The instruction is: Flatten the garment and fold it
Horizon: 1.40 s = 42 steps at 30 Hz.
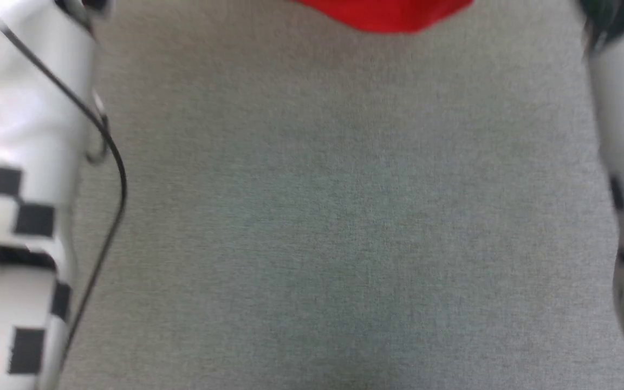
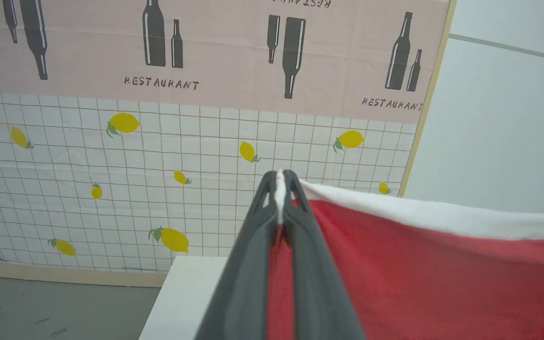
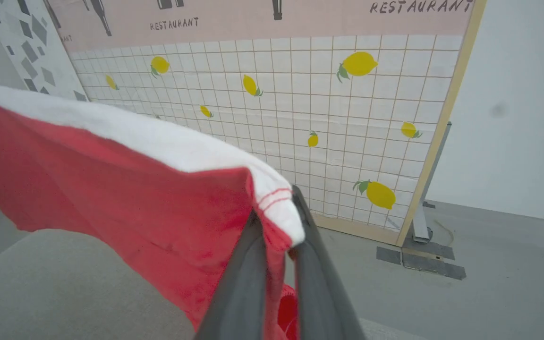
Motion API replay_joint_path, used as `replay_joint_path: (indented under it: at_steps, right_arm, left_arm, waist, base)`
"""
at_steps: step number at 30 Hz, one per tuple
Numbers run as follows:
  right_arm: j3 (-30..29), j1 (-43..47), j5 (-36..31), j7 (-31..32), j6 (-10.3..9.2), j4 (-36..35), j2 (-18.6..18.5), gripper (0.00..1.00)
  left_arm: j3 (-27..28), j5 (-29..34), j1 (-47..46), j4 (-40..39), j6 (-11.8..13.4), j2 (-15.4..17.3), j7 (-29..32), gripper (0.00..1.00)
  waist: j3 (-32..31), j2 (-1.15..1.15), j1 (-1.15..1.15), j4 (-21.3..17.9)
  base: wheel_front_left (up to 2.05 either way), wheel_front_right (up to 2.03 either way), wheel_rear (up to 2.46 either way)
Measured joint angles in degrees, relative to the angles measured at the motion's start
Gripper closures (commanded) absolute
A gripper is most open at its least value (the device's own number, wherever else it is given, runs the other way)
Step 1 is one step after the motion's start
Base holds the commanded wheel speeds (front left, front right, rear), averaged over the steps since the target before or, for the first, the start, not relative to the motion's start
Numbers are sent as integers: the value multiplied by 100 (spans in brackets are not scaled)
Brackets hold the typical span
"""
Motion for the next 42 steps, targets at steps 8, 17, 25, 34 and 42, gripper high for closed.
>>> replay_joint_path:
  at_steps: [8, 17, 25, 34, 42]
  right_arm:
    - [450, 2291, 1180, 145, -1, -1272, -131, 100]
    - [600, 5168, 1762, 1356, -1, -2795, -250, 100]
    - [827, 6679, 1526, 1986, -1, -3665, -214, 100]
    - [1114, 7385, 1441, 2743, -1, -4297, -229, 100]
    - [732, 7391, 1223, 2679, -1, -4501, 23, 100]
  left_arm:
    - [119, -331, 2062, -586, 44, -8, -101, 100]
    - [333, -710, 4836, -1536, 563, -199, -122, 100]
    - [427, -961, 6188, -1983, 876, -131, 31, 100]
    - [572, -1047, 6926, -2480, 1216, 51, 255, 100]
    - [436, -965, 6467, -2755, 1271, 149, 471, 100]
  waist:
    - [-793, 0, -1, 119]
    - [-1743, 0, -1, 214]
    - [-2234, 0, -1, 226]
    - [-2375, 0, -2, 236]
    - [-2253, 0, -1, 222]
  base:
    - [0, 0, 0]
    - [0, 0, 0]
    - [0, 0, 0]
    - [0, 0, 0]
    - [0, 0, 0]
